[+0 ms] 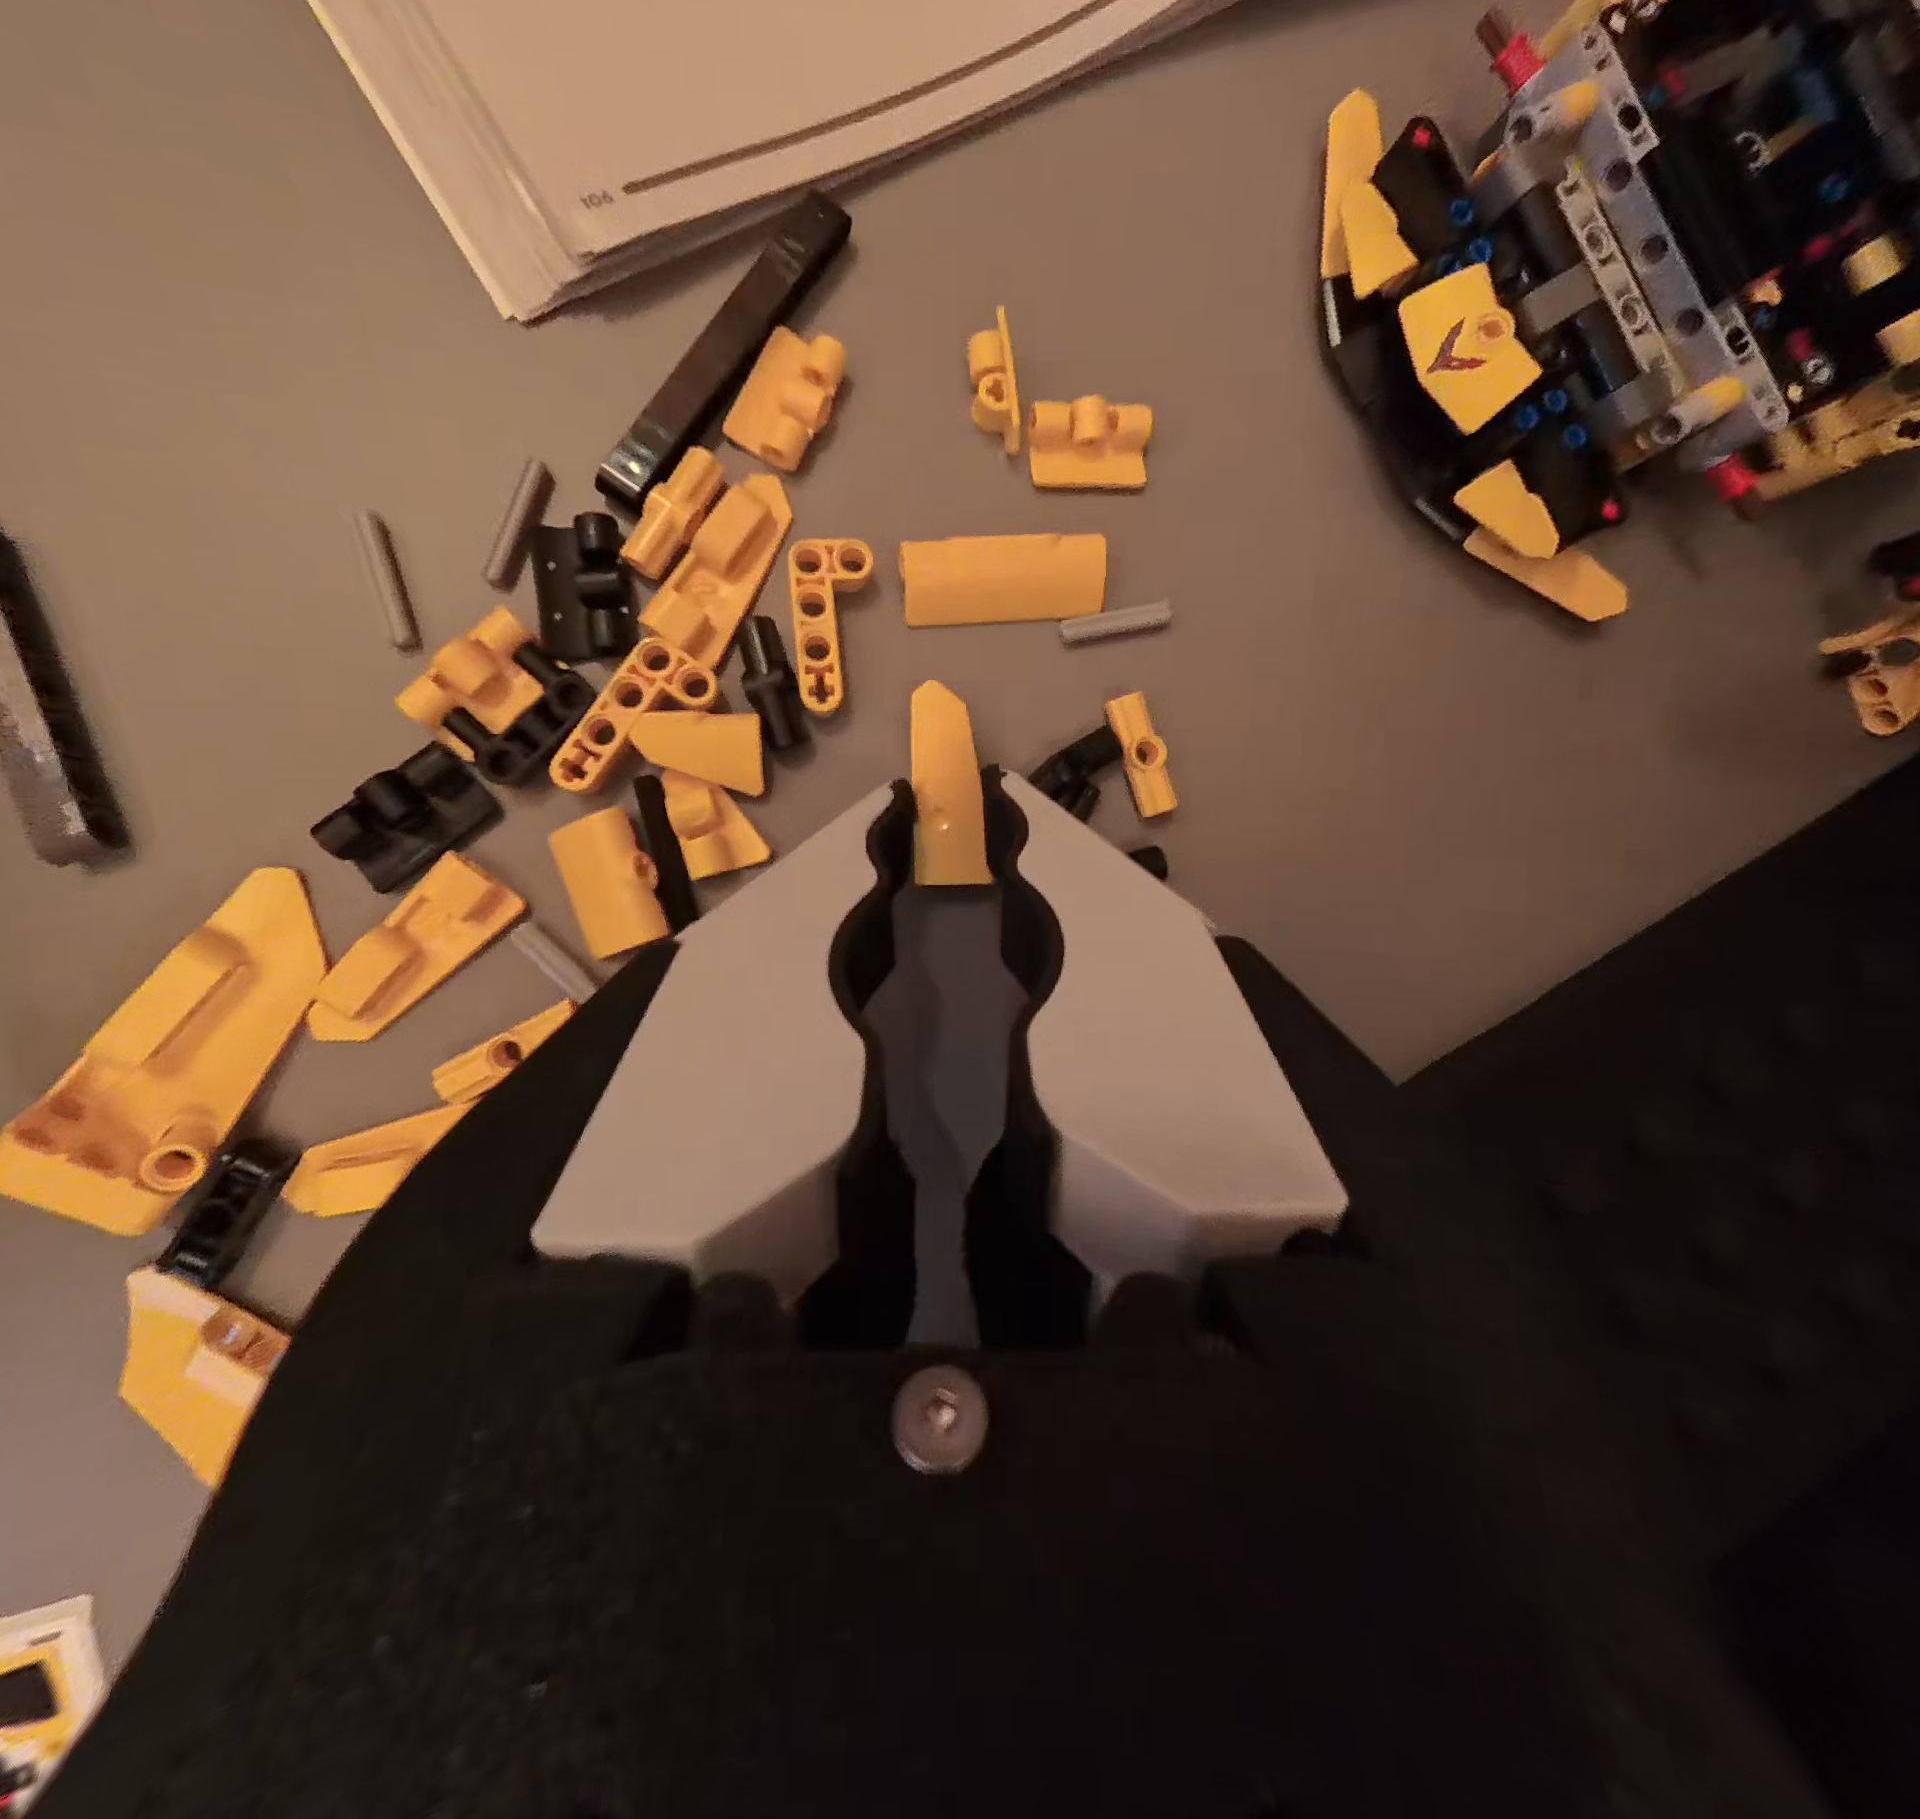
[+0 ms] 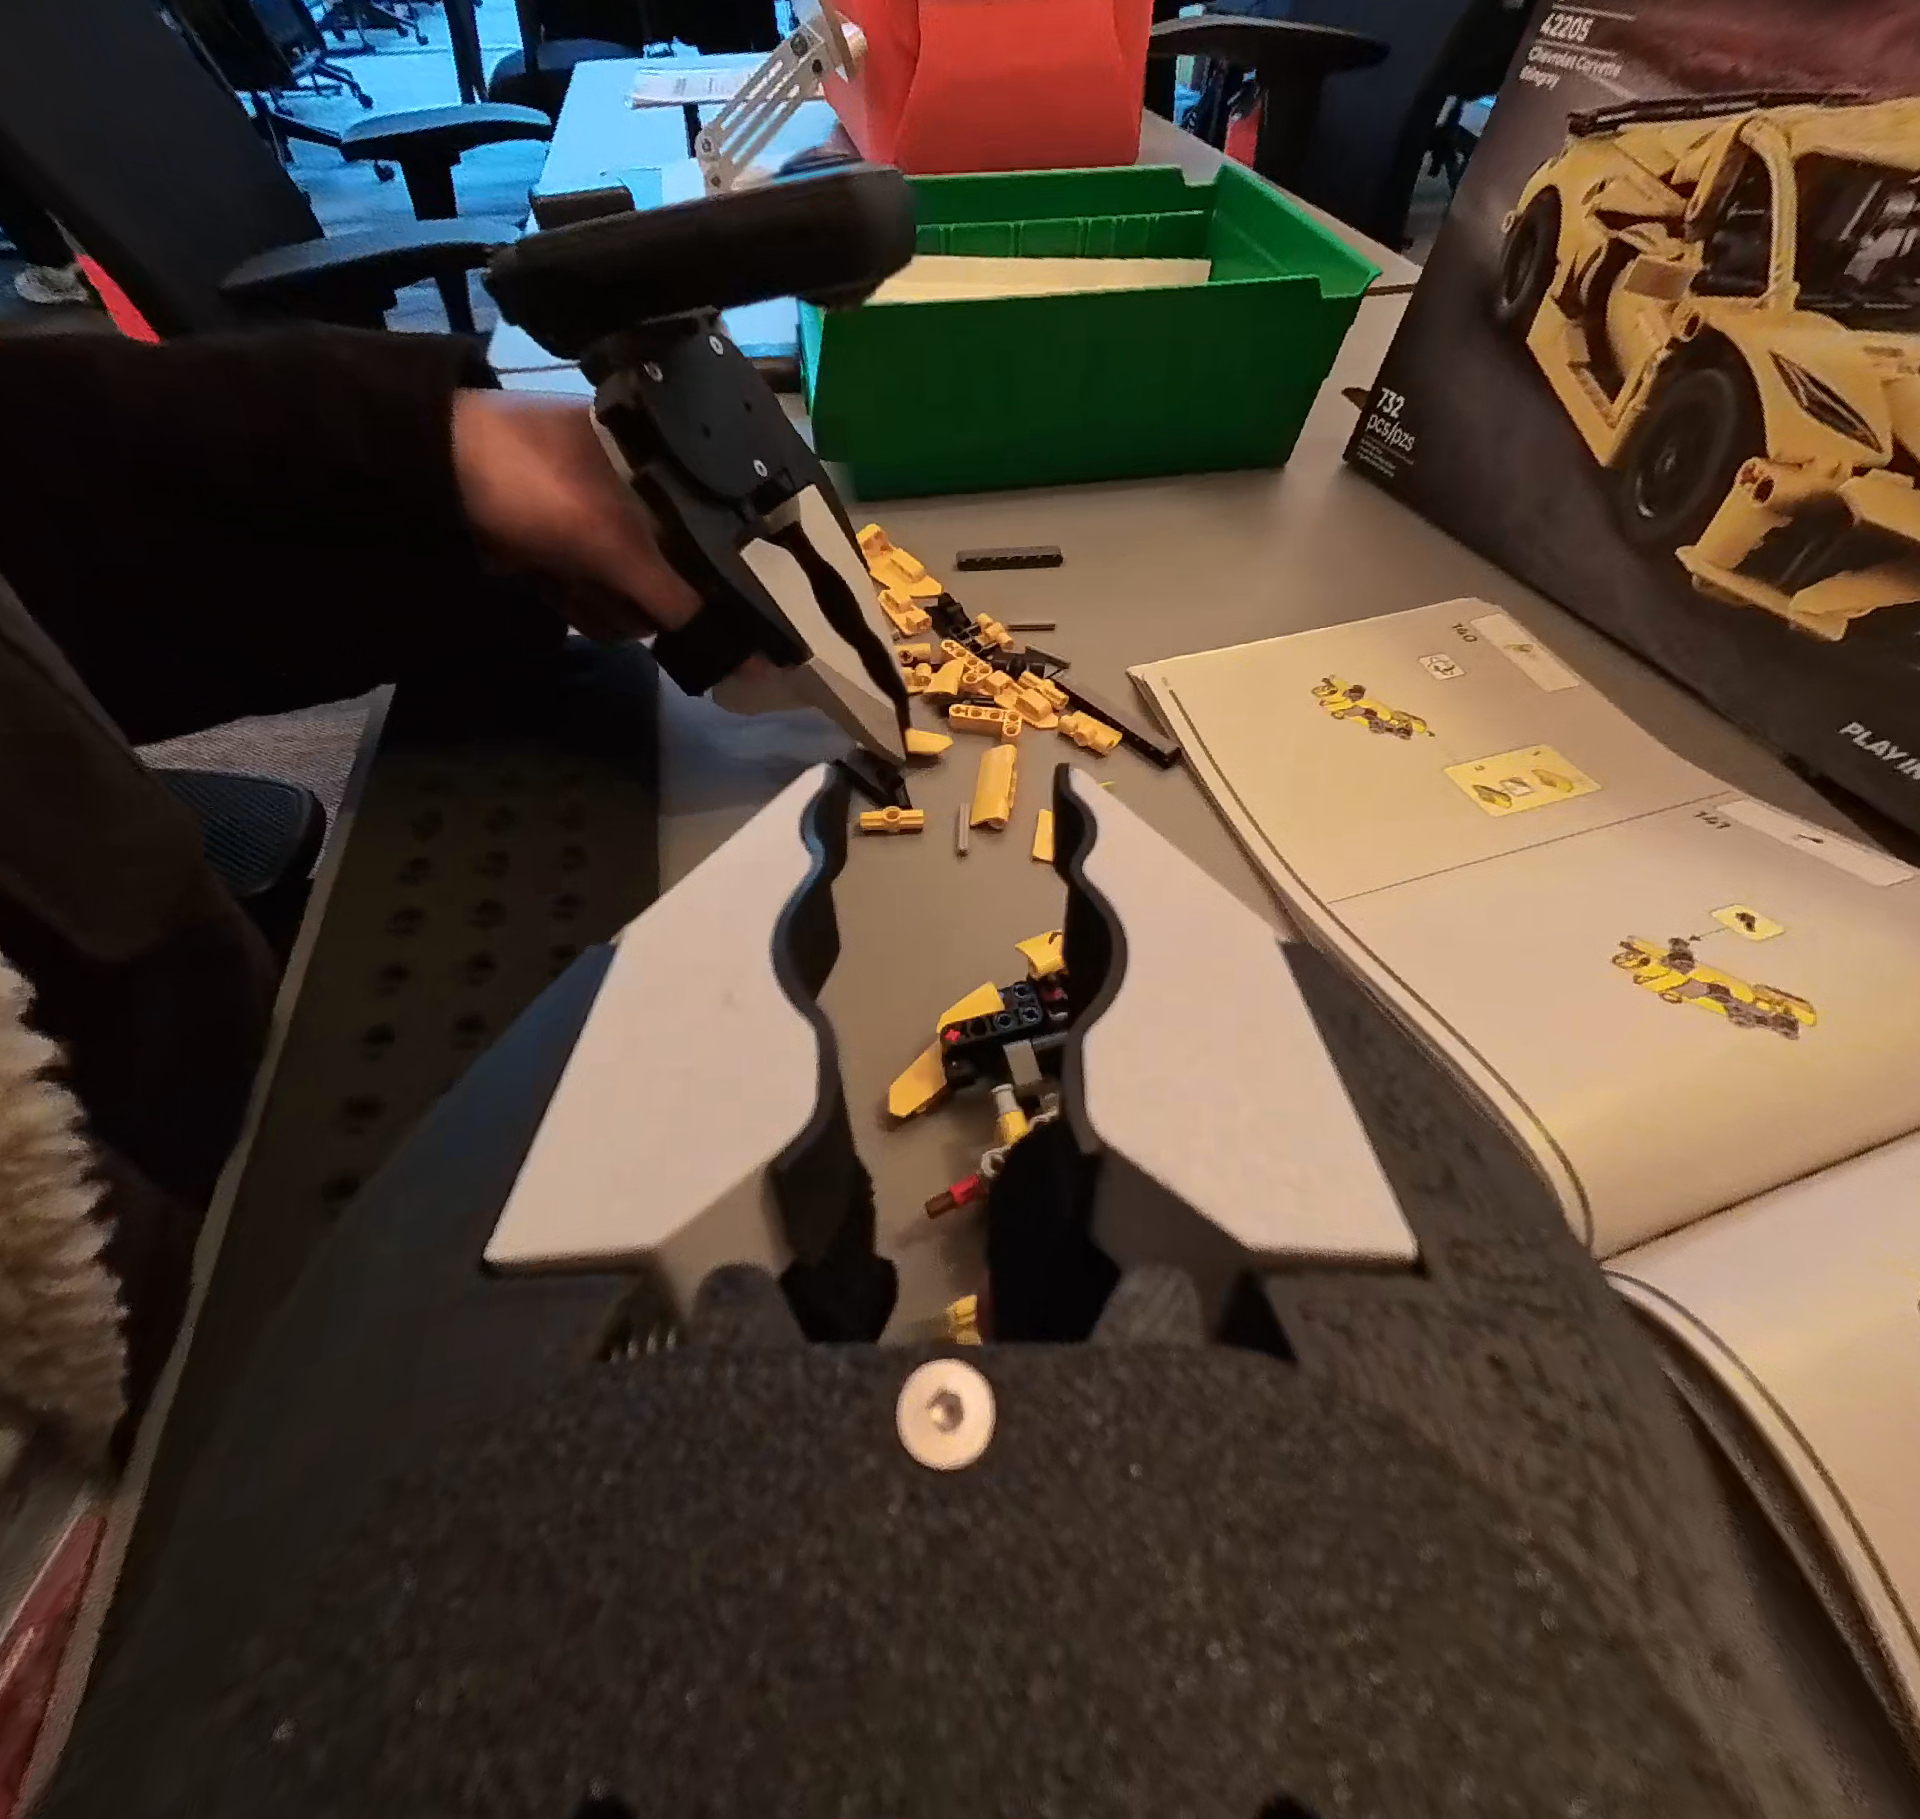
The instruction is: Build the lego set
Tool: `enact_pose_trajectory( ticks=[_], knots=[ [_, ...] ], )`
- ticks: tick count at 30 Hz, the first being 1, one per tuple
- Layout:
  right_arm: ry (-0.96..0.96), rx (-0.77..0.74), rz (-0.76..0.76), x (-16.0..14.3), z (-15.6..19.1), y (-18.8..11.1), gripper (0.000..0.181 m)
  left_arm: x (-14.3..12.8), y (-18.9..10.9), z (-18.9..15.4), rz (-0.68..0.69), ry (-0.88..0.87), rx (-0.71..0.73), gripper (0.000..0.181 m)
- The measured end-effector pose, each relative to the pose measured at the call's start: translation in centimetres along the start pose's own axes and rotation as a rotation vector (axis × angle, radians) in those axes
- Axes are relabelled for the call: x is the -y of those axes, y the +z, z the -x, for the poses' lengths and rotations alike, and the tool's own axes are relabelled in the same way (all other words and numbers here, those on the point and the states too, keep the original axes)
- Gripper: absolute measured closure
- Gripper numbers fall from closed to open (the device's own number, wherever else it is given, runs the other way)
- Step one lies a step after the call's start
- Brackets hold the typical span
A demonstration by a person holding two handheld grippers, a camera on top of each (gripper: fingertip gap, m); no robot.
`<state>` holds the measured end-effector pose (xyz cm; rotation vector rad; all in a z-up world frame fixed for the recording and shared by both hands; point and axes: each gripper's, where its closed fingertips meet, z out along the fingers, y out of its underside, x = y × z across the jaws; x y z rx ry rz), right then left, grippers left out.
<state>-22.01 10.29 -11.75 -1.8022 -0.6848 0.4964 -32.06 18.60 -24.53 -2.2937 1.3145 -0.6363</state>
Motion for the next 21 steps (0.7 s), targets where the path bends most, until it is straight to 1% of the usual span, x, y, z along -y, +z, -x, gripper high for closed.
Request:
enact_pose_trajectory(
  ticks=[2, 4, 5, 8, 15, 16, 18, 20, 21],
  knots=[
    [0.021, 0.007, -0.007, 0.0, 0.0, -0.1, 0.143, 0.7, -0.4, 0.0, -0.046, -0.014, -0.005, 0.163],
    [0.032, 0.01, -0.006, 0.0, -0.1, -0.1, 0.143, 1.6, -1.2, 1.0, -0.095, -0.028, 0.027, 0.157],
    [0.034, 0.009, -0.005, -0.1, -0.1, -0.2, 0.143, 1.7, -1.4, 1.7, -0.102, -0.023, 0.053, 0.157],
    [0.034, 0.008, 0.001, -0.3, -0.2, -0.2, 0.143, 1.4, -1.5, 3.7, -0.07, 0.041, 0.136, 0.154],
    [0.041, 0.004, 0.007, -0.5, -0.3, -0.6, 0.143, 1.3, -0.3, 4.1, -0.024, 0.098, 0.127, 0.153],
    [0.042, 0.003, 0.009, -0.5, -0.4, -0.6, 0.144, 1.1, -0.1, 4.1, -0.011, 0.108, 0.134, 0.153],
    [0.044, 0.005, 0.012, -0.6, -0.4, -0.6, 0.144, 1.3, 0.0, 4.0, -0.016, 0.124, 0.134, 0.161],
    [0.046, 0.008, 0.017, -0.7, -0.3, -0.6, 0.144, 1.2, 0.0, 4.1, -0.009, 0.14, 0.144, 0.165],
    [0.045, 0.009, 0.017, -0.7, -0.3, -0.6, 0.144, 1.2, -0.2, 4.3, -0.01, 0.143, 0.157, 0.175]
  ],
)
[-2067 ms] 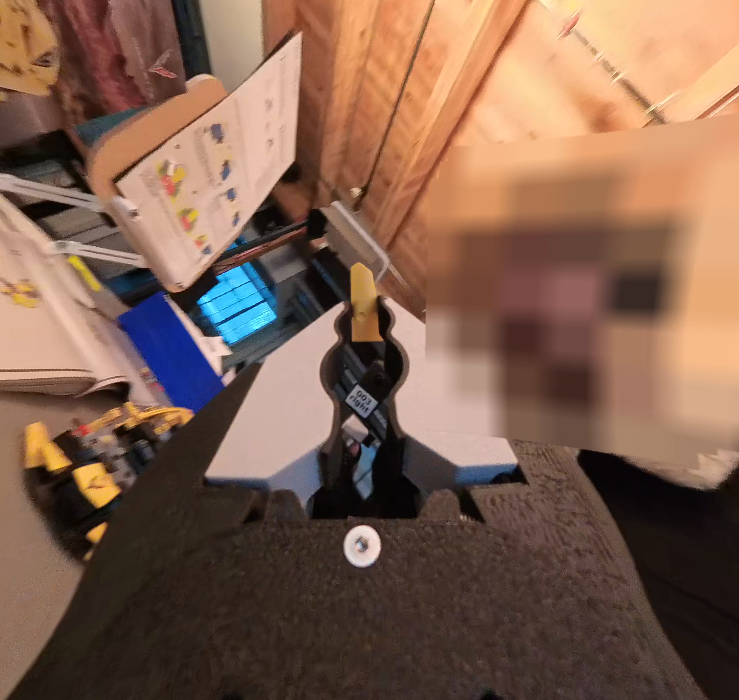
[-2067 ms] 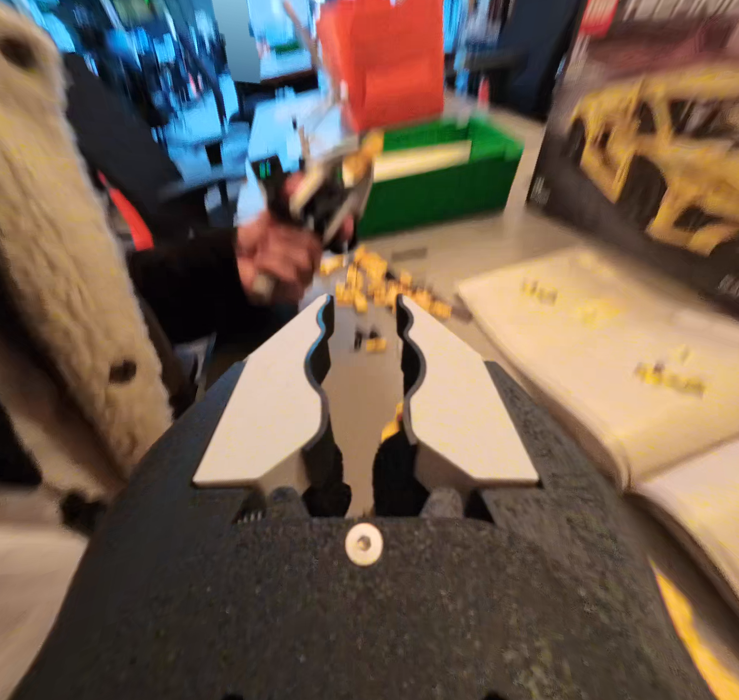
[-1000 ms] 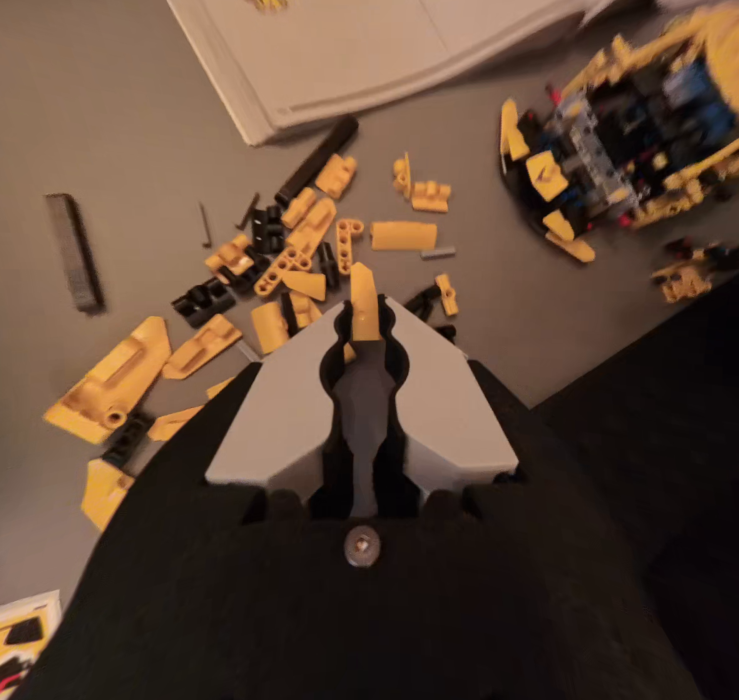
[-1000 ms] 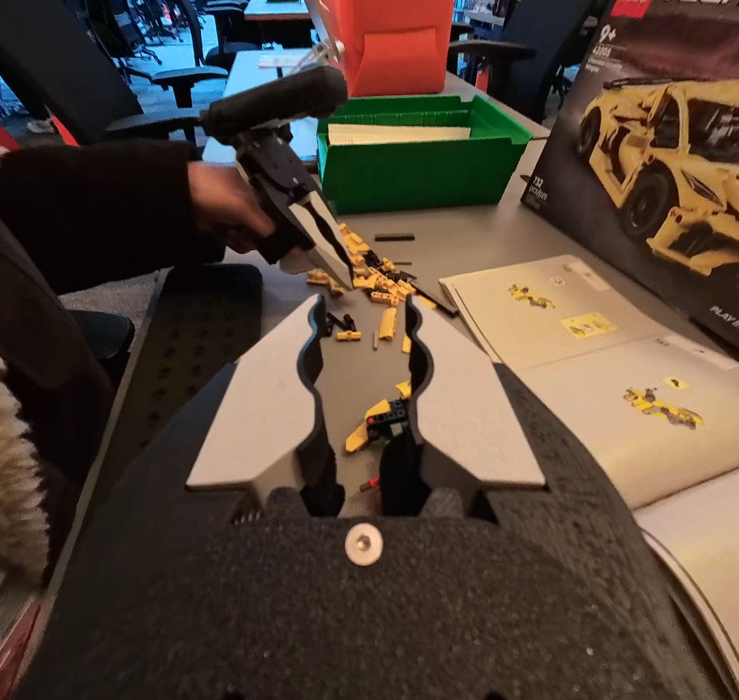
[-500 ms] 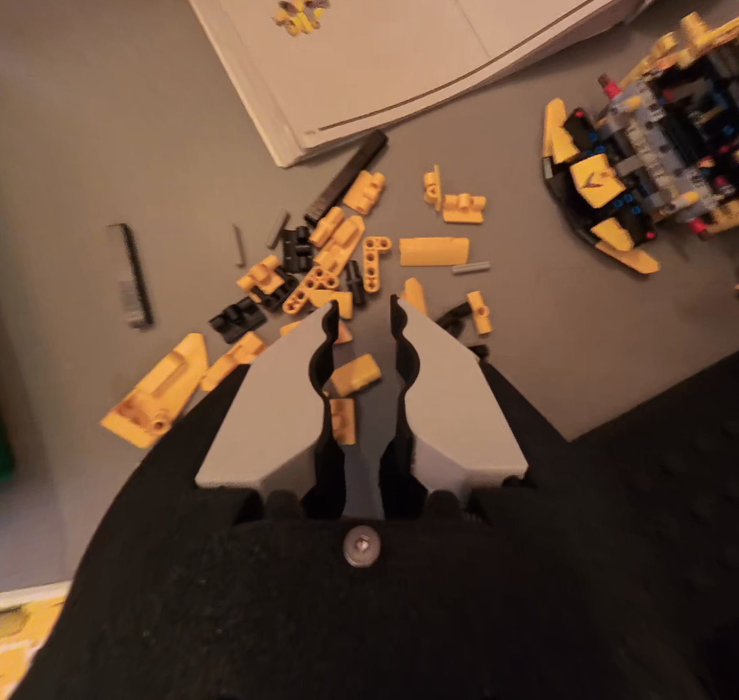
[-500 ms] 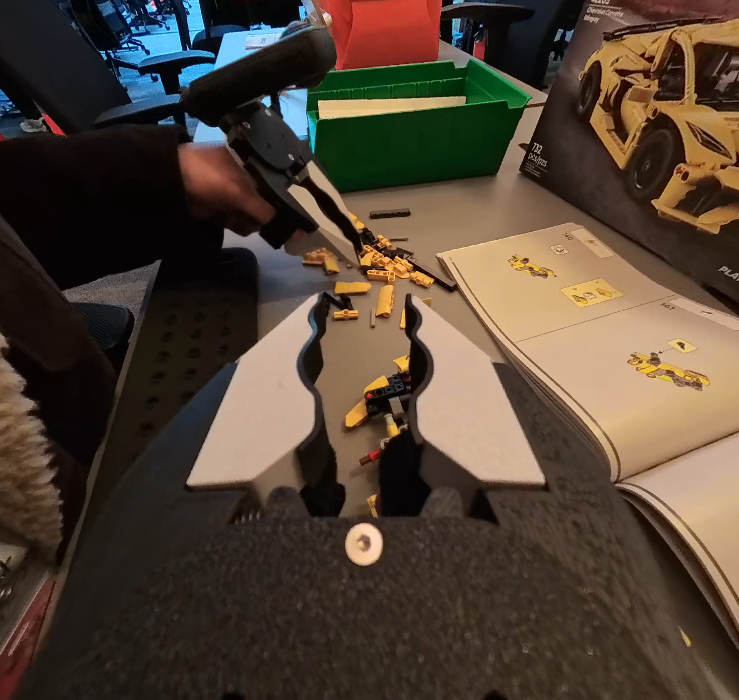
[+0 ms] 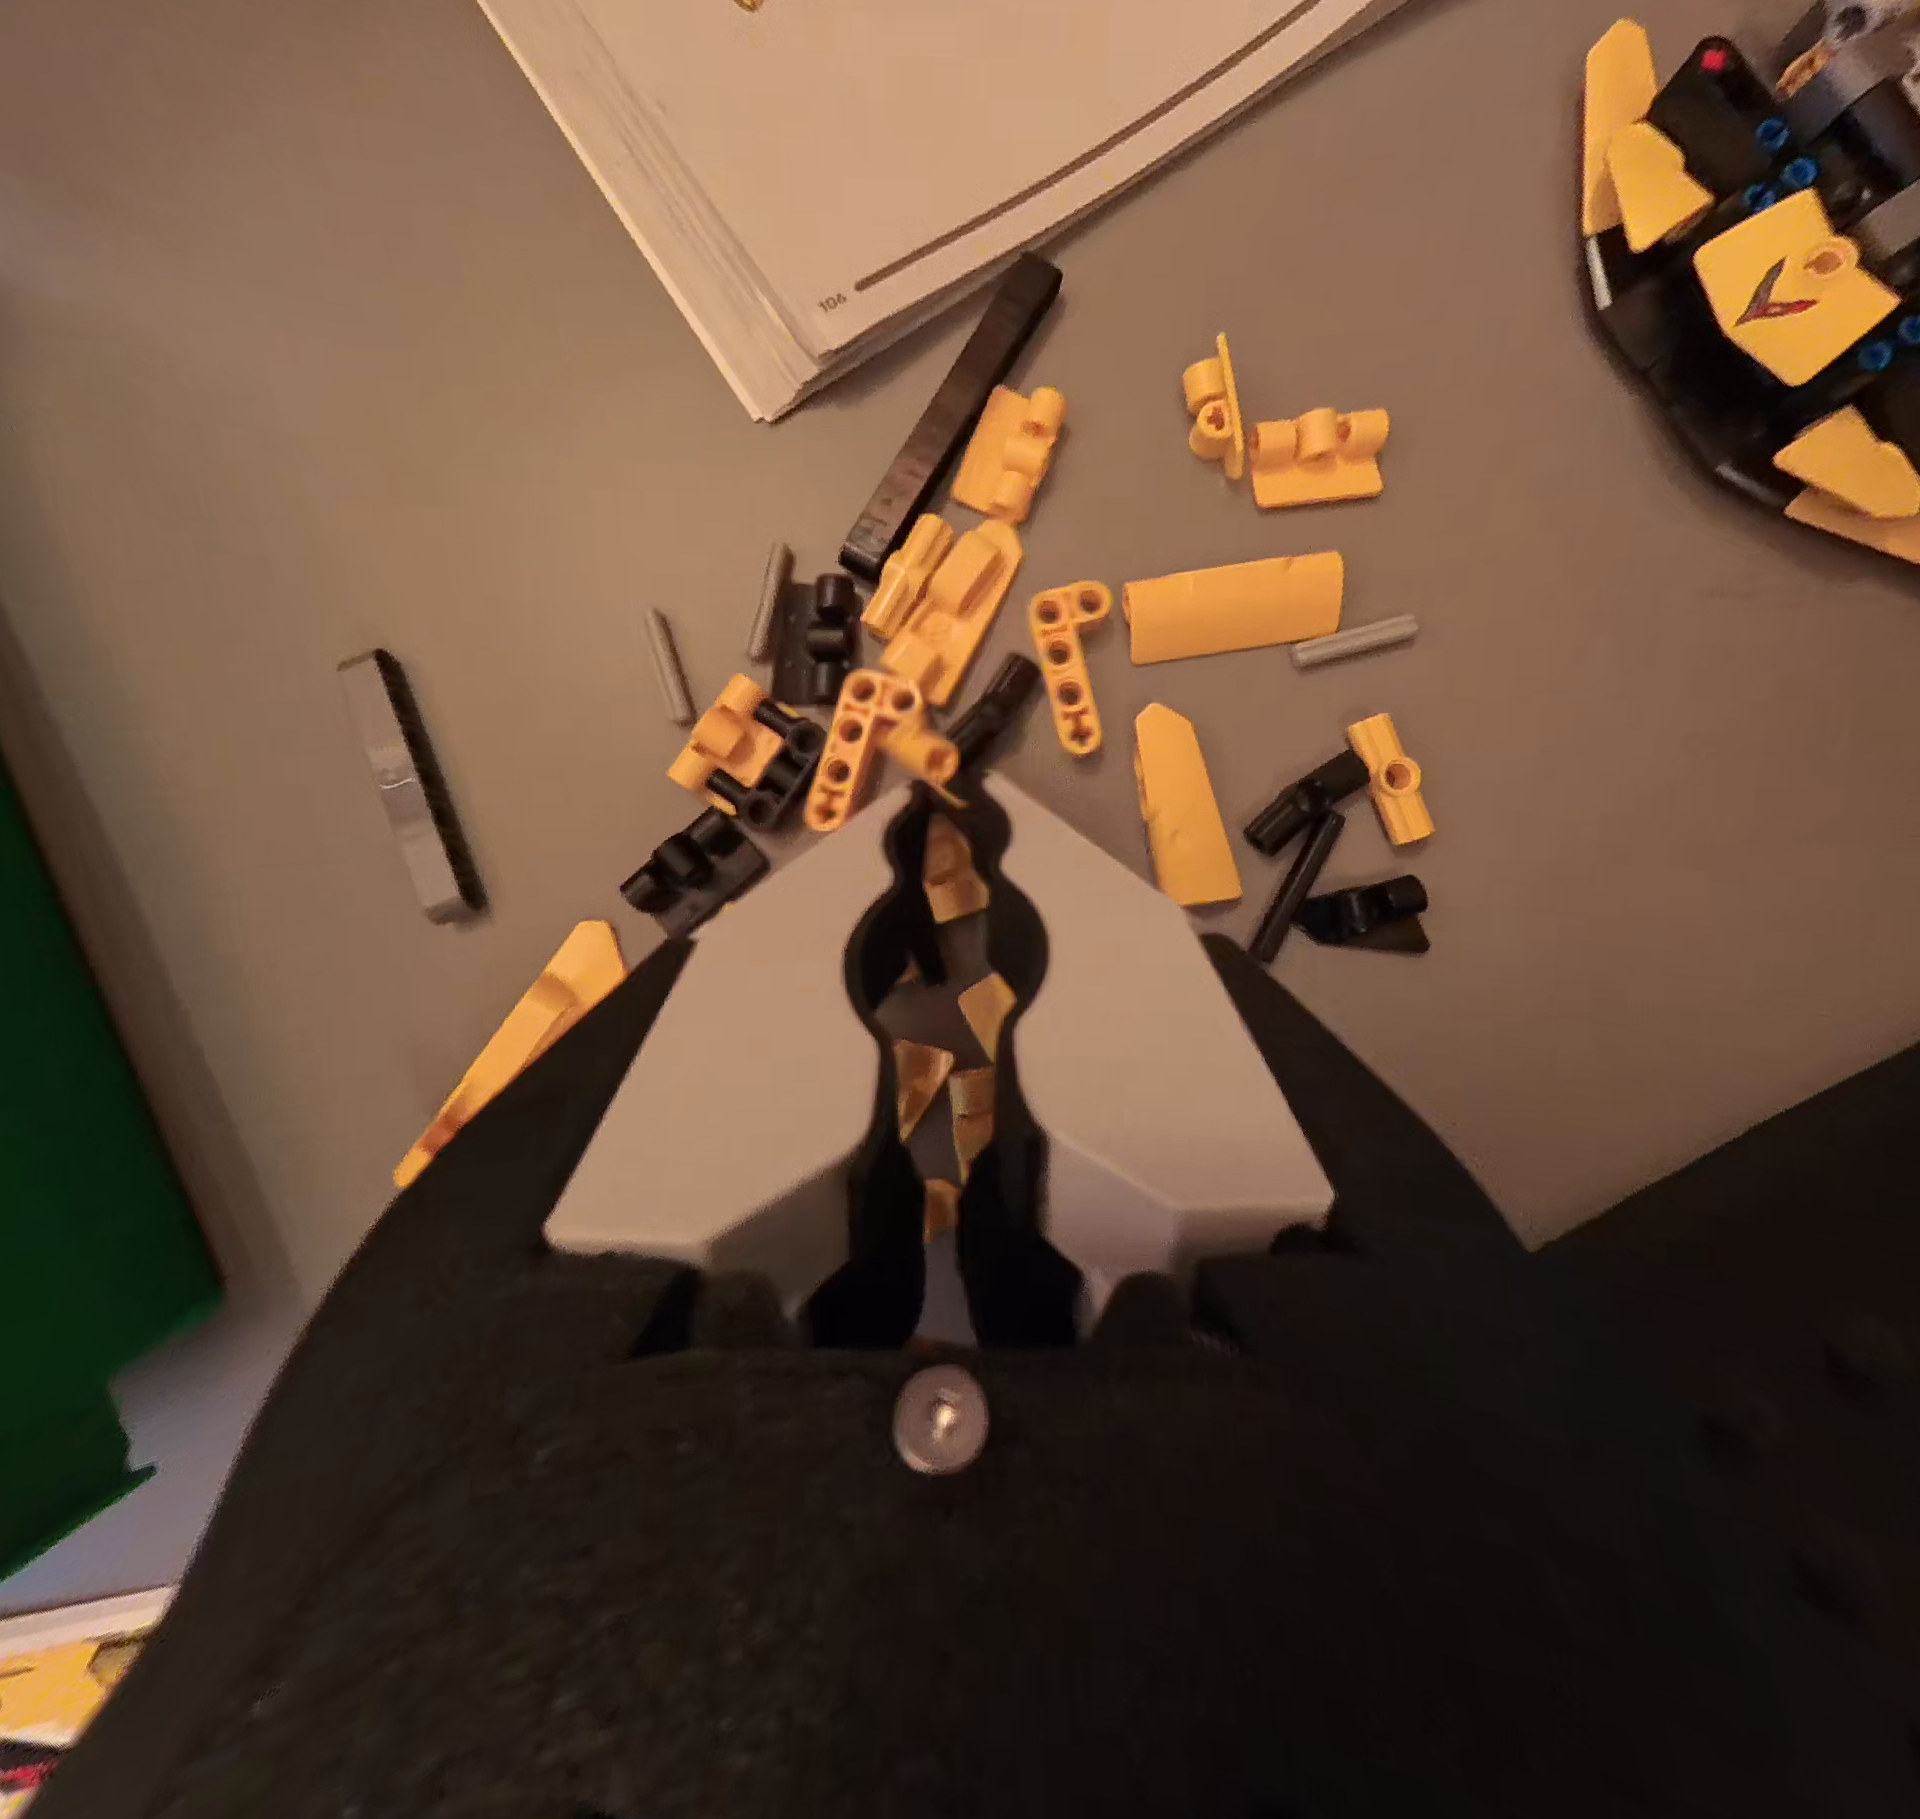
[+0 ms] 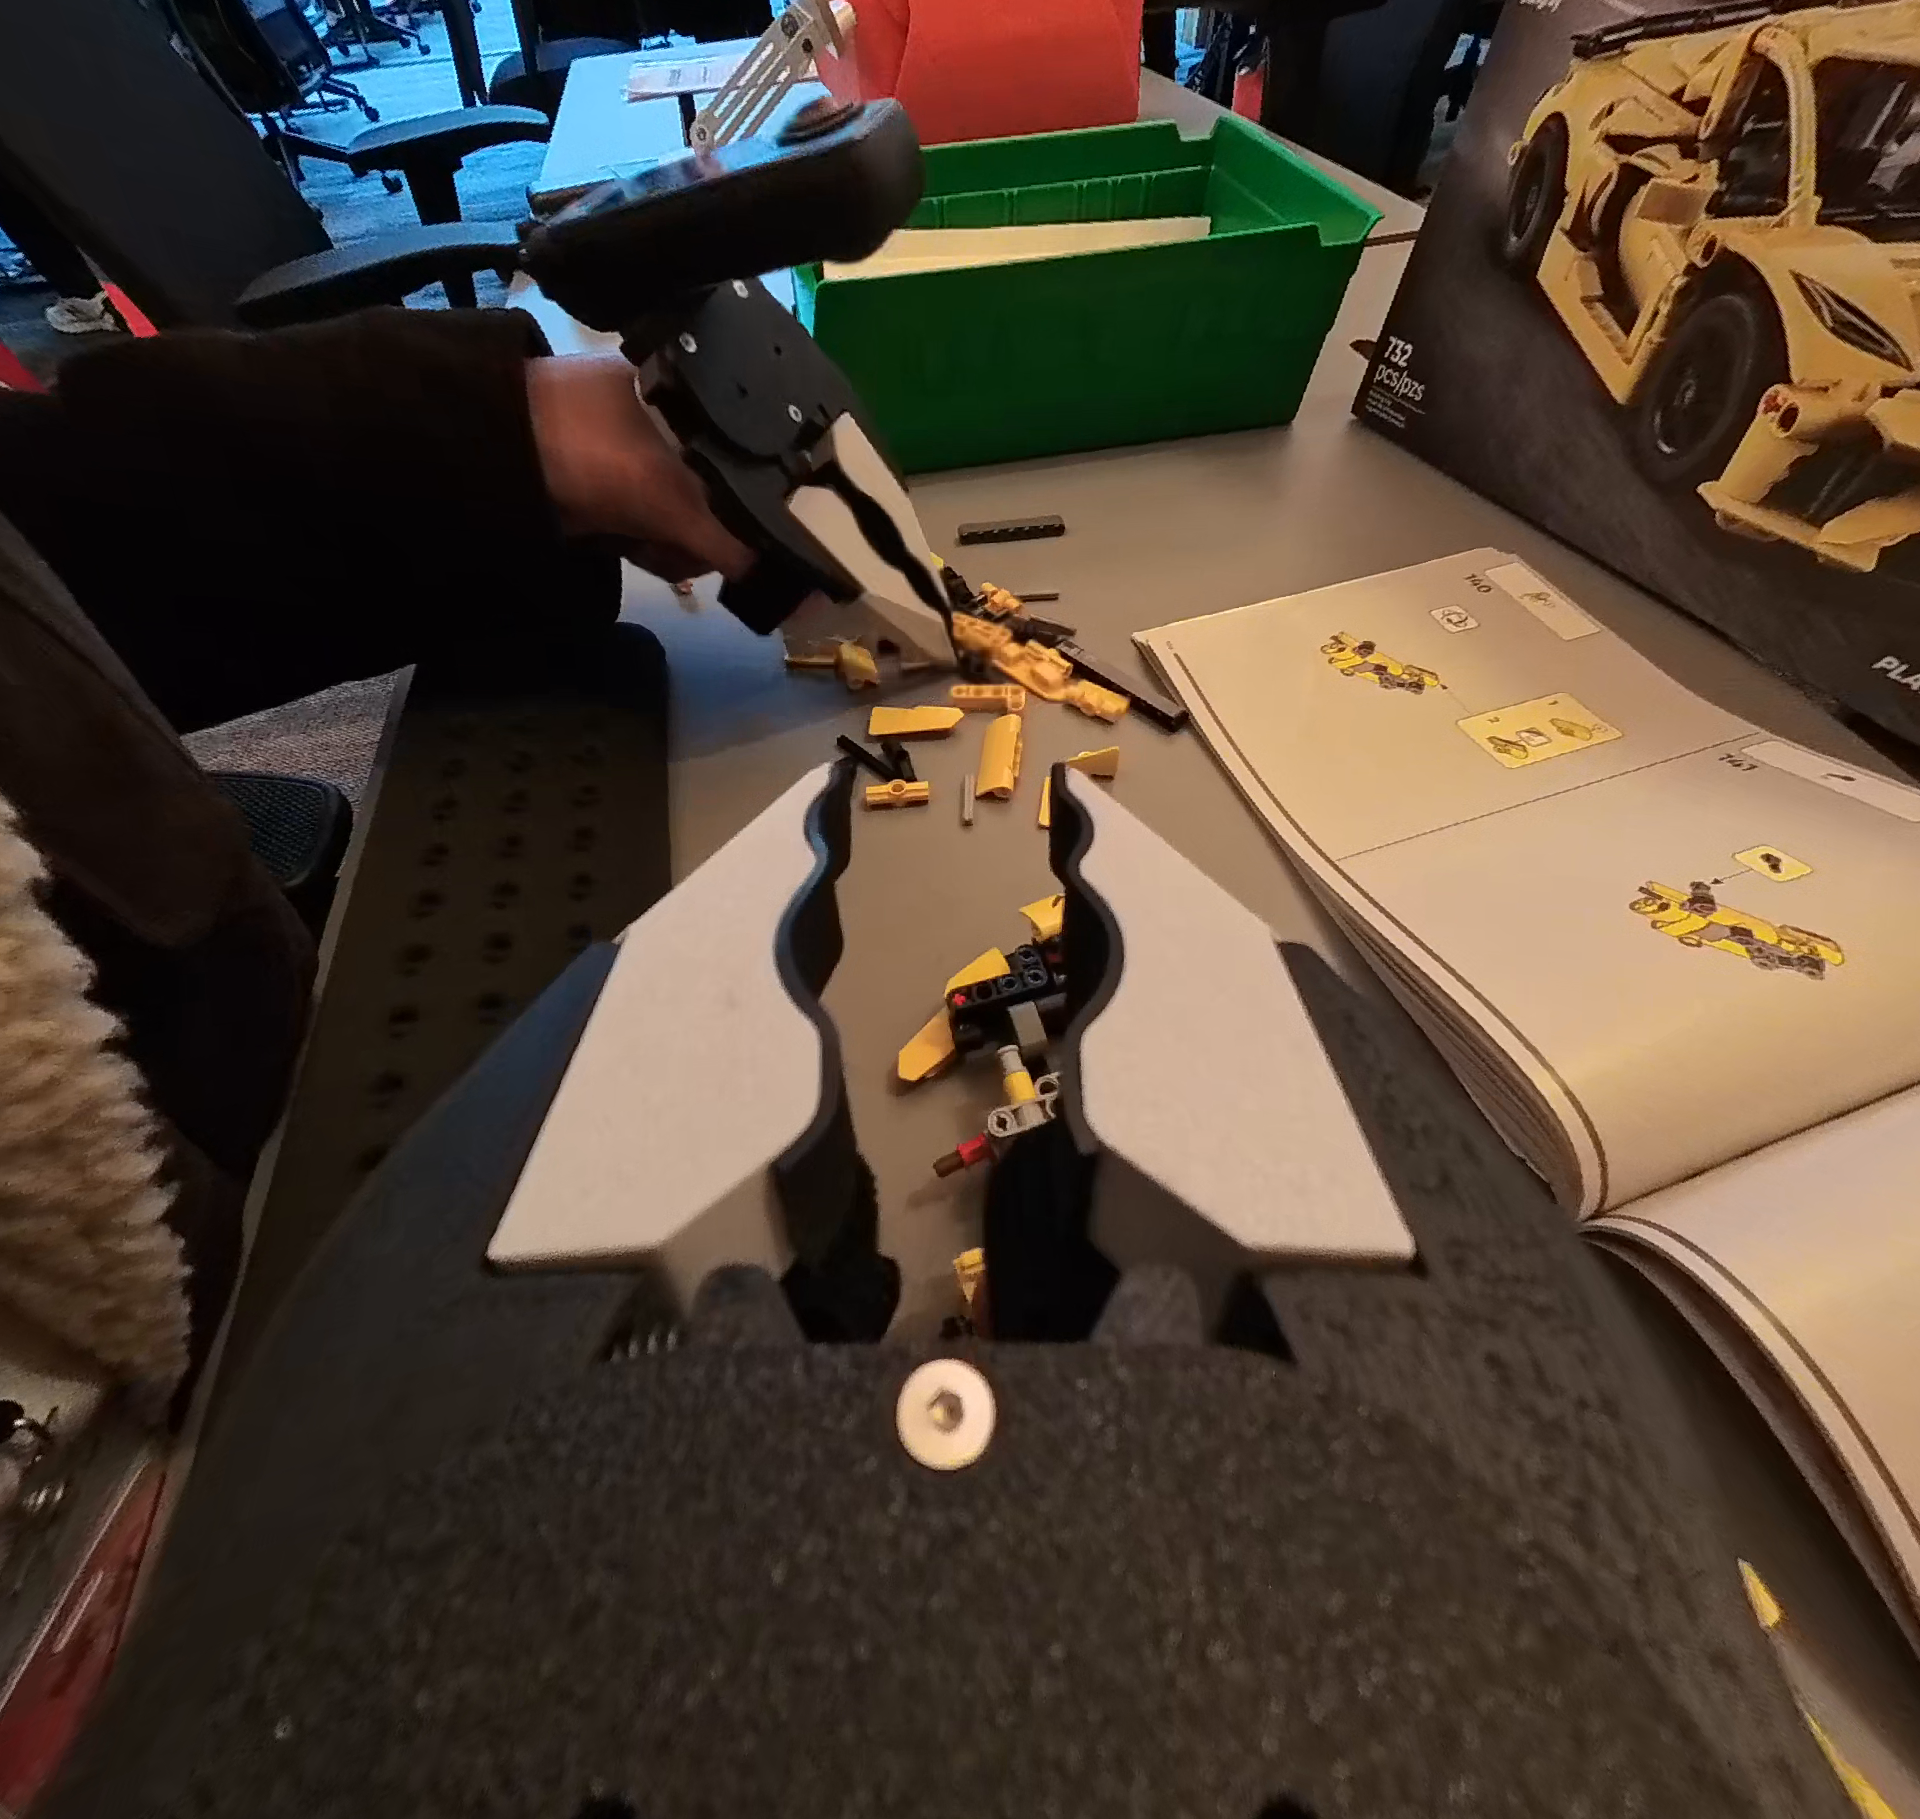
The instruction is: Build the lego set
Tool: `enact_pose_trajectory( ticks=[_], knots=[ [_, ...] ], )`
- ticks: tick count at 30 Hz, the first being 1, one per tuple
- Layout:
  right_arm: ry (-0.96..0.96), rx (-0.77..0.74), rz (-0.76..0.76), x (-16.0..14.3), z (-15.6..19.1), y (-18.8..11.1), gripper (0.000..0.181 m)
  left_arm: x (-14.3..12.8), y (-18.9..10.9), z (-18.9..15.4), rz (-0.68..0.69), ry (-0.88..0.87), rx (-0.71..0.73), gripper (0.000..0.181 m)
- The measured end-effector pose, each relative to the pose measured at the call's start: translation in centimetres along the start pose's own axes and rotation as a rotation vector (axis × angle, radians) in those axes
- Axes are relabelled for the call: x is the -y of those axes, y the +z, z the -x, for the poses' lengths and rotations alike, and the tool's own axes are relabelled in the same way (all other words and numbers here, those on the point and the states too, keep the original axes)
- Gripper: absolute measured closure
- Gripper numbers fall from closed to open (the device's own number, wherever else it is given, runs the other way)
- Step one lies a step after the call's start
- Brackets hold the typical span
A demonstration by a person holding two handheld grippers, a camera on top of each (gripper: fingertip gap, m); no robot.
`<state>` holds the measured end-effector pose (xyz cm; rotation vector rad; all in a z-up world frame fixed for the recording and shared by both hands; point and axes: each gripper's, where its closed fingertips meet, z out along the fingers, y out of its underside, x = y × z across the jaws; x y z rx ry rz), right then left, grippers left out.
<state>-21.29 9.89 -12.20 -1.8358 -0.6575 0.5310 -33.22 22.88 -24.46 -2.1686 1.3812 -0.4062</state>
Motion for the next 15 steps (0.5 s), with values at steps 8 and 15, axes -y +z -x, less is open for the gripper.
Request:
enact_pose_trajectory(
  ticks=[8, 15],
  knots=[
    [-0.002, 0.009, 0.002, 0.1, 0.2, 0.3, 0.146, 4.2, -3.6, -1.9, -0.334, -0.312, -0.318, 0.18],
    [-0.024, 0.035, -0.039, 2.2, 0.4, 1.6, 0.149, 9.7, -9.7, -5.1, -0.687, -0.794, -0.951, 0.18]
  ],
)
